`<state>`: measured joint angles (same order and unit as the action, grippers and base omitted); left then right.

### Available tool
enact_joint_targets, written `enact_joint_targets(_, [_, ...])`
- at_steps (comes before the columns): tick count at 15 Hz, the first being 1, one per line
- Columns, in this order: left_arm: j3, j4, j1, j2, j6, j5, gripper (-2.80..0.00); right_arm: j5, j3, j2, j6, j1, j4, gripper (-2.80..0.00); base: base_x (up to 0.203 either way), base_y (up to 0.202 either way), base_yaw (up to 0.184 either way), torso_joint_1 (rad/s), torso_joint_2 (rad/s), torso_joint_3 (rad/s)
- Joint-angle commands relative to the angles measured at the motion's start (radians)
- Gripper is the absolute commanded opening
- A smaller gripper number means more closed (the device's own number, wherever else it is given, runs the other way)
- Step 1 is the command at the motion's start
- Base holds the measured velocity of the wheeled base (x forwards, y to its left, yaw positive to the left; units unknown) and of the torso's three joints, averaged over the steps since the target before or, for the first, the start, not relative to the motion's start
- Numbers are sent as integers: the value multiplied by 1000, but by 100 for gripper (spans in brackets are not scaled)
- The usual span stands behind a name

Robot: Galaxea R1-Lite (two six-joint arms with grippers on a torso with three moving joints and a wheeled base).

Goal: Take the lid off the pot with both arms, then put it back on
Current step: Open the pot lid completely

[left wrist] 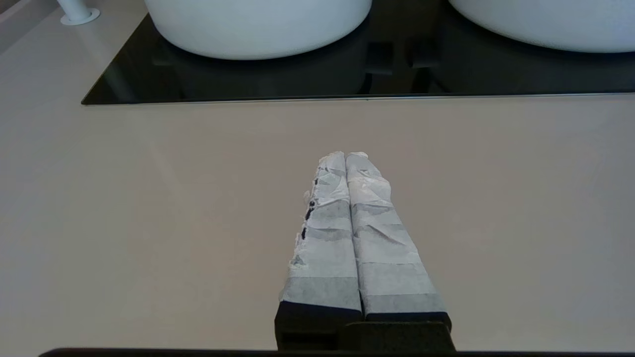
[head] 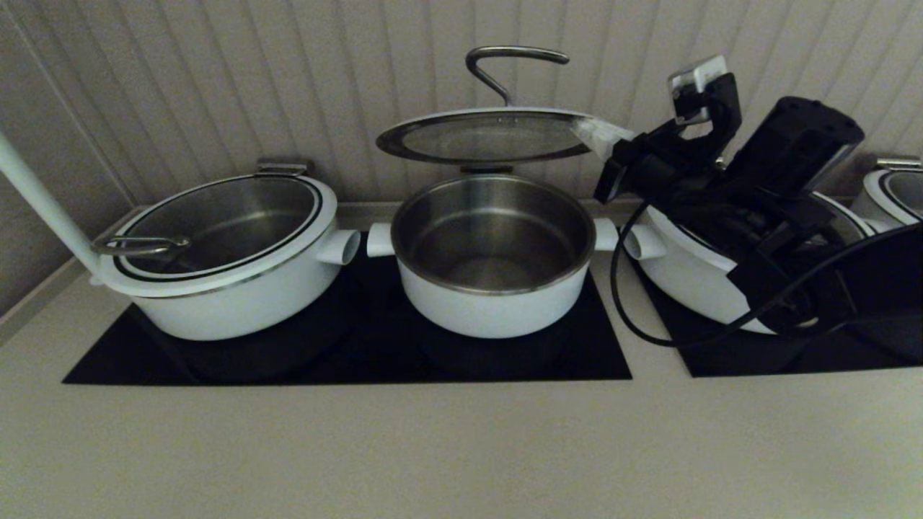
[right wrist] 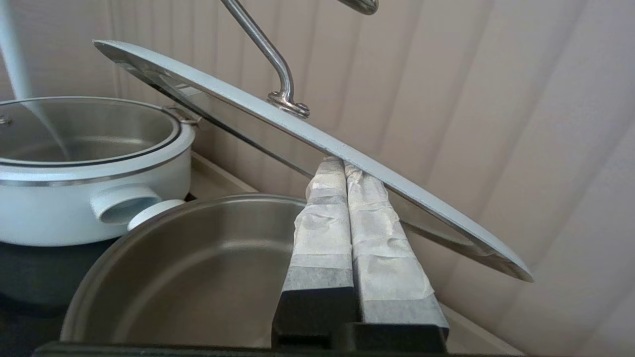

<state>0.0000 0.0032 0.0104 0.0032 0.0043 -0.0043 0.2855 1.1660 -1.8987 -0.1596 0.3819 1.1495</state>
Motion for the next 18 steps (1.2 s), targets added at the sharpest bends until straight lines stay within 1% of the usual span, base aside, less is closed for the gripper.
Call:
enact_joint_targets(1, [0, 0, 0, -3, 0, 0, -280, 1, 8, 3, -3, -8, 7, -280, 0, 0, 0, 0, 0, 0])
enact_joint_targets(8, [0, 0, 0, -2, 0, 0, -280, 1, 29, 4, -5, -32, 7, -280, 0, 0, 0, 0, 0, 0])
enact_joint_targets(15, [0, 0, 0, -3, 0, 0, -280, 11, 44, 4, -6, -34, 12, -280, 0, 0, 0, 0, 0, 0])
enact_joint_targets(18, [0, 0, 0, -3, 0, 0, -280, 11, 74, -3, -6, -36, 9, -280, 0, 0, 0, 0, 0, 0])
